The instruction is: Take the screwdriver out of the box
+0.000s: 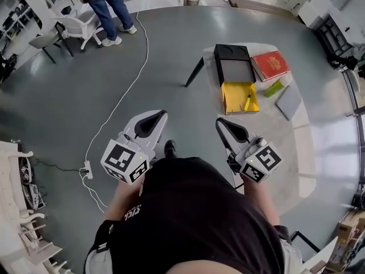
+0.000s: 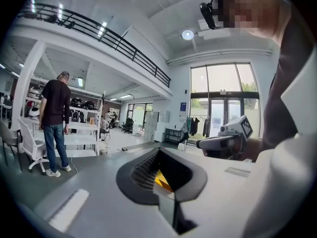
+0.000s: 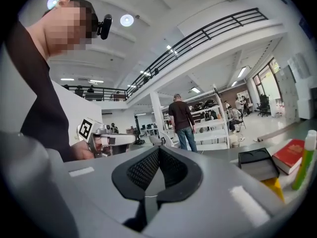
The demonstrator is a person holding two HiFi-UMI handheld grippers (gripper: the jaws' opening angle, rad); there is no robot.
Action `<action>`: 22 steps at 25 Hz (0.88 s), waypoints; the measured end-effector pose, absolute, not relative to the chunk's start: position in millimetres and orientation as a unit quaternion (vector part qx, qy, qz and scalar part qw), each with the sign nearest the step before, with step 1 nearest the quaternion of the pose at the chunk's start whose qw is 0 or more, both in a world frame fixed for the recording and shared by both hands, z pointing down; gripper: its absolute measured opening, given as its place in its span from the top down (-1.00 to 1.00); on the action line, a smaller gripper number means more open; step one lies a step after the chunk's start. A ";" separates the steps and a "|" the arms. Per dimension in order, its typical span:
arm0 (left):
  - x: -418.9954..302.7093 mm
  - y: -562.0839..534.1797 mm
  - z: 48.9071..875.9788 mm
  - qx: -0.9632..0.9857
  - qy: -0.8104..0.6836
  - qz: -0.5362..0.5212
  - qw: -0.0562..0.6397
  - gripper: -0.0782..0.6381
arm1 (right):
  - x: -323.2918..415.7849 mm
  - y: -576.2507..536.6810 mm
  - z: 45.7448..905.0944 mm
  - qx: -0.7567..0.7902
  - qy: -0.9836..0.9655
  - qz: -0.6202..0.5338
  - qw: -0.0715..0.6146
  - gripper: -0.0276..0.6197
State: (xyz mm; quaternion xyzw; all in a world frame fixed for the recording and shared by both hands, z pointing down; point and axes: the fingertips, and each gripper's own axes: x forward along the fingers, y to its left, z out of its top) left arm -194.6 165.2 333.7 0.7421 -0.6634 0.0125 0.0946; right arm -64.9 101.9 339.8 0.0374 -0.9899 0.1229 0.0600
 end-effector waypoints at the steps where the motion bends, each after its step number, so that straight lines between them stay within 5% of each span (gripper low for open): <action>1: -205.4 154.4 331.0 0.747 -0.658 0.014 0.092 0.77 | -75.1 94.2 337.3 0.043 -0.990 0.120 0.059 0.87; 13: -270.3 52.4 330.2 0.827 -0.554 0.033 0.091 0.77 | -139.4 26.5 340.8 0.157 -0.976 0.138 0.058 0.87; 22: -246.5 -16.1 345.7 0.862 -0.492 0.045 0.112 0.77 | -121.8 -21.2 352.3 0.215 -0.961 0.164 0.052 0.87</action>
